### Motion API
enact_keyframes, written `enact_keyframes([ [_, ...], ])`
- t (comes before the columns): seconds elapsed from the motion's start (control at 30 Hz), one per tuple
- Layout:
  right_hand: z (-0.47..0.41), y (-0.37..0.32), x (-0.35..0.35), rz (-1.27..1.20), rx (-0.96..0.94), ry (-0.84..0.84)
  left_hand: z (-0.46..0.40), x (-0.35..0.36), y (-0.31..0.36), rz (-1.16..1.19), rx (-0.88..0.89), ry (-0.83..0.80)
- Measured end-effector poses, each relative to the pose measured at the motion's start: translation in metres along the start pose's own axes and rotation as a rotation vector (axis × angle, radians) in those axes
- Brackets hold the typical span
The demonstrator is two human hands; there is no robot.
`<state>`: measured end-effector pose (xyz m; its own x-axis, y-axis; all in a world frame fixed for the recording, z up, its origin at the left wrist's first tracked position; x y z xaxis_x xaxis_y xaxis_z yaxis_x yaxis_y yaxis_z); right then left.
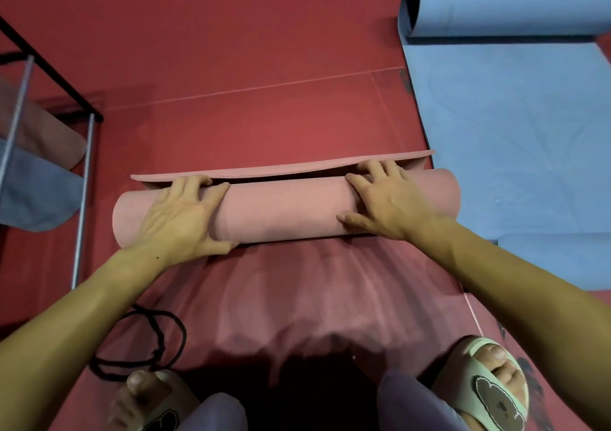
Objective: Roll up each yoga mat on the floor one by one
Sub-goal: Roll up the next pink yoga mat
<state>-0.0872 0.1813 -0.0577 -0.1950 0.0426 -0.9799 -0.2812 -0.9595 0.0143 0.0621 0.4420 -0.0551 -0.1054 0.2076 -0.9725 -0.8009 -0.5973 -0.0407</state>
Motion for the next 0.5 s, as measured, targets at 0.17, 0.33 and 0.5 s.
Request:
enact_keyframes([
  [0.17,0.001,0.000,0.009,0.135,-0.045,0.023,-0.004,0.004,0.008,-0.087,0.015,0.055],
  [0.33,-0.003,-0.002,0.019,0.194,-0.012,0.045,-0.013,0.009,0.007,-0.140,-0.003,0.084],
  [0.5,-0.010,0.001,0.018,0.190,-0.011,0.084,-0.023,0.011,0.004,-0.153,-0.023,0.069],
])
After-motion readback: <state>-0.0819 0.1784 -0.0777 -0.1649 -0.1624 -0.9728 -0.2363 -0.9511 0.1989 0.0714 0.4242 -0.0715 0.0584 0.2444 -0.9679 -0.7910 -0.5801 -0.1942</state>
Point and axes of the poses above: each hand's wrist, its own z-axis away from the middle knuckle, its own x-axis out of the palm, y = z × x, the point moved 10 cm from there along -z, towards the middle knuckle, and after that the axes turned 3 degrees about x, right-handed, at the moved point
